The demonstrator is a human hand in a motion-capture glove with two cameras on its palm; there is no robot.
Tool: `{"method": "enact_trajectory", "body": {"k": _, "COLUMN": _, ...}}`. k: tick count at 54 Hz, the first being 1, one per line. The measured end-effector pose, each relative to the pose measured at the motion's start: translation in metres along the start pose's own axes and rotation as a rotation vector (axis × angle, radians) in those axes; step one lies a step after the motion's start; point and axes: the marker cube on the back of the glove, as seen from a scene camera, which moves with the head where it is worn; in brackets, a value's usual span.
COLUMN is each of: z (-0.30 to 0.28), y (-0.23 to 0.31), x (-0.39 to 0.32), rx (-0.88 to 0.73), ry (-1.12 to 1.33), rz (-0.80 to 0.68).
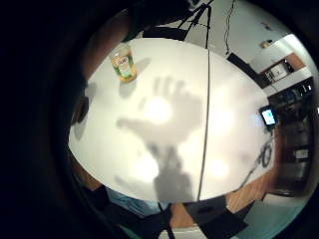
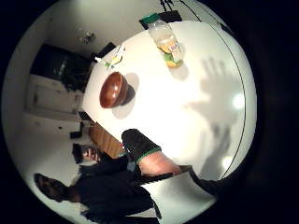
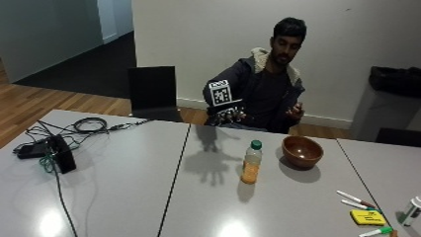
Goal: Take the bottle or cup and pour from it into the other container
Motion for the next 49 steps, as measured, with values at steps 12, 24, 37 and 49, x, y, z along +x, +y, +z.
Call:
{"method": "enact_trajectory", "body": {"k": 12, "z": 0.065, "y": -0.079, "x": 0.015, "rx": 0.276, "ry": -0.468, "rz": -0.034}}
{"method": "enact_trajectory", "body": {"k": 24, "z": 0.11, "y": -0.115, "x": 0.008, "rx": 0.067, "ry": -1.135, "rz": 0.223}}
{"method": "enact_trajectory", "body": {"k": 37, "z": 0.141, "y": -0.143, "x": -0.014, "rx": 0.03, "ry": -1.236, "rz": 0.154}}
{"method": "enact_trajectory", "body": {"k": 49, "z": 0.147, "y": -0.154, "x": -0.016, "rx": 0.022, "ry": -1.226, "rz": 0.146}}
